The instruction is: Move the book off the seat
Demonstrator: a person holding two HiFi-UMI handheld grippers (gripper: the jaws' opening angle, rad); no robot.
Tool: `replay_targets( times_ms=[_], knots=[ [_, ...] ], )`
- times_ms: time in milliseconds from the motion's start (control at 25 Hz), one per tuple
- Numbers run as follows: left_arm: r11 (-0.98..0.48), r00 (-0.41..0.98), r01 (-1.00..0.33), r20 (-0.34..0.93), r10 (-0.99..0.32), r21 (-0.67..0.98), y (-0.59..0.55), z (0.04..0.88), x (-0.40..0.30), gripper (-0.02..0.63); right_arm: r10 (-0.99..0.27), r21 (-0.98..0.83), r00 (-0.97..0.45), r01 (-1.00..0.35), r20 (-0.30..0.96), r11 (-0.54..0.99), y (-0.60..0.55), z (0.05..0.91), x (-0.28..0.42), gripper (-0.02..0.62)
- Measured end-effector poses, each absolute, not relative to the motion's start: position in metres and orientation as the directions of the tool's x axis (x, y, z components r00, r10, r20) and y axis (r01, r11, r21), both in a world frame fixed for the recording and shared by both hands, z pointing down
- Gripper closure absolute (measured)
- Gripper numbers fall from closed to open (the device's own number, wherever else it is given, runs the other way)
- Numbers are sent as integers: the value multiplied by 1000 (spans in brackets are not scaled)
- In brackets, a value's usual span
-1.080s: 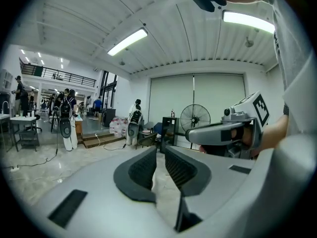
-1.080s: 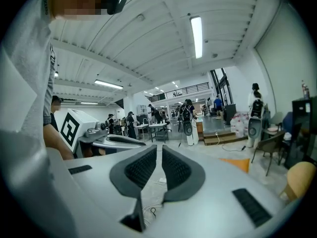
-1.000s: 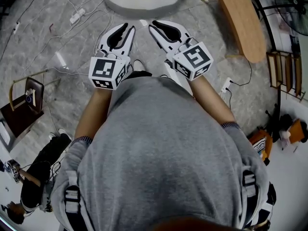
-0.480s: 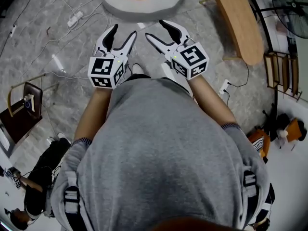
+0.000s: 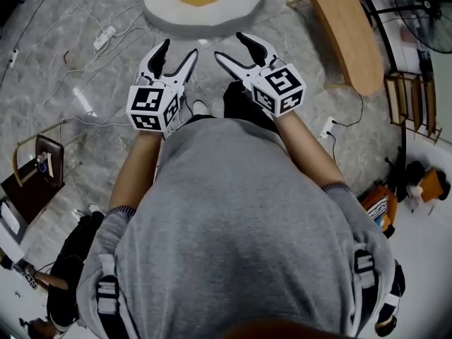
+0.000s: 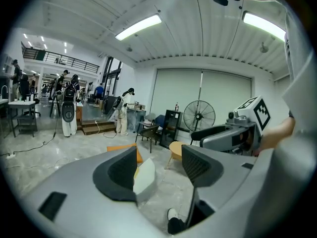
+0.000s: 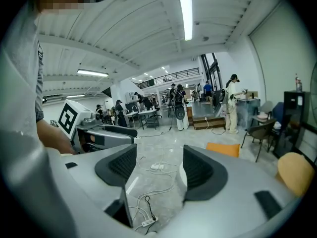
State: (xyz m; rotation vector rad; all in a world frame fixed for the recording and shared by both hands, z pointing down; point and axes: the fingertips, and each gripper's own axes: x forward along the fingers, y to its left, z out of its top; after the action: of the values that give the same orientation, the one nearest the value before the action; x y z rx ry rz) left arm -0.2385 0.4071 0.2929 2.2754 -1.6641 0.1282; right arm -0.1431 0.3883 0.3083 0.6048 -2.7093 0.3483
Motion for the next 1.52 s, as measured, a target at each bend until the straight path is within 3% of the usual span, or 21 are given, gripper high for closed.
replay_targets(
  times_ms=[1040,1520],
  knots=[
    [-105,162,-977,326,-931,187,145,287,-194,307,-181,-171,-906,-262,382,950,103,313,-111,285],
    [-58,137,-972,351,-926,227,86,307,-224,308,-126,-177,-907,-212,401,961,41,327,-153,284]
  ],
)
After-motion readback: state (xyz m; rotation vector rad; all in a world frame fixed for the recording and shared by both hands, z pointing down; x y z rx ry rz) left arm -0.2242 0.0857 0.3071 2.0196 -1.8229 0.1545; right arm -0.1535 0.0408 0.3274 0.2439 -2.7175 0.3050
